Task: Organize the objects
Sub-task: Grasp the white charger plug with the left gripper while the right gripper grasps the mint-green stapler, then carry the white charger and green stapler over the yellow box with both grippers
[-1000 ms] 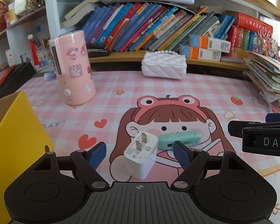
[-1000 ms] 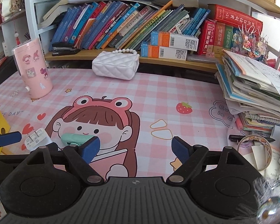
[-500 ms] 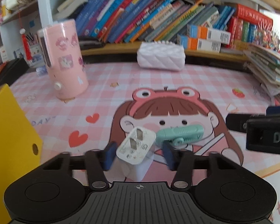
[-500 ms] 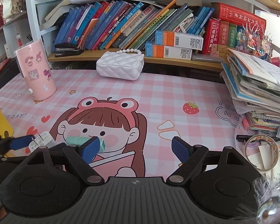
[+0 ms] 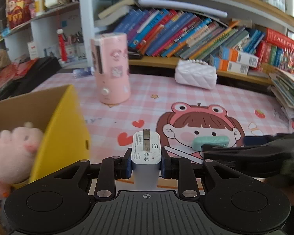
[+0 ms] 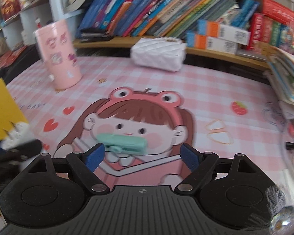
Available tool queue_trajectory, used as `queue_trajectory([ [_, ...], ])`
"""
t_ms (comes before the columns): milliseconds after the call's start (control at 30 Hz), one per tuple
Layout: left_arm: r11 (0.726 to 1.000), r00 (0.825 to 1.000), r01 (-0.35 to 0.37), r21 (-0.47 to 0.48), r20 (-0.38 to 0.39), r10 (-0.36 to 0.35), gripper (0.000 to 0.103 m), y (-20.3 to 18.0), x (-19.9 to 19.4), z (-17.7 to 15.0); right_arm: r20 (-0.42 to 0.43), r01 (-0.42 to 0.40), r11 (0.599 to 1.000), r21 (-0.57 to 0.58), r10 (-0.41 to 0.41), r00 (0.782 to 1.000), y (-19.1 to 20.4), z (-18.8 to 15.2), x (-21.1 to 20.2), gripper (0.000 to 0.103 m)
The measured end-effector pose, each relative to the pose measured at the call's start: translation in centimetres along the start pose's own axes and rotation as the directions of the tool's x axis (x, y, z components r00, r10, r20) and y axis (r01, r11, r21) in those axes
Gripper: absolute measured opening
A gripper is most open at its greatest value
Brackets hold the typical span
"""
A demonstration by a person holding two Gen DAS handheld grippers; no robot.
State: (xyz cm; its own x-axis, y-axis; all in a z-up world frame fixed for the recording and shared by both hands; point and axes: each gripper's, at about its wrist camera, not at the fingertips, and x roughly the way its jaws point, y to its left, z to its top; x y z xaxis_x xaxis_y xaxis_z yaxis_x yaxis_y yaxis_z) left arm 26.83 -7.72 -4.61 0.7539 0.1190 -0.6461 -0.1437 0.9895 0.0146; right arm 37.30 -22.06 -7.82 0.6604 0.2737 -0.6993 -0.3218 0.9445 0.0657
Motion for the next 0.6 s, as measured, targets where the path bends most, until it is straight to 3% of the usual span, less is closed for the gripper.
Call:
queue_trajectory([
  [200, 1.0, 1.0, -0.009, -0.012, 0.029, 0.01, 0.025, 0.5, -2.2, 0.3, -0.01, 0.023, 1.0, -0.008, -0.023, 1.0, 1.9, 0.0, 2.4, 0.083],
  [400, 1.0, 0.999, 0.005, -0.019, 0.047, -0.004, 0.025, 0.5, -3.4, 0.3, -0.002, 0.049, 0.998, -0.024, -0.049, 0.999, 2.5, -0.1, 3.2, 0.068],
  [600, 0.999, 0.998, 0.023, -0.029, 0.063, -0.021, 0.025, 0.8, -4.2, 0.3, 0.008, 0.044, 0.999, -0.031, -0.044, 0.999, 2.4, 0.0, 2.8, 0.067],
])
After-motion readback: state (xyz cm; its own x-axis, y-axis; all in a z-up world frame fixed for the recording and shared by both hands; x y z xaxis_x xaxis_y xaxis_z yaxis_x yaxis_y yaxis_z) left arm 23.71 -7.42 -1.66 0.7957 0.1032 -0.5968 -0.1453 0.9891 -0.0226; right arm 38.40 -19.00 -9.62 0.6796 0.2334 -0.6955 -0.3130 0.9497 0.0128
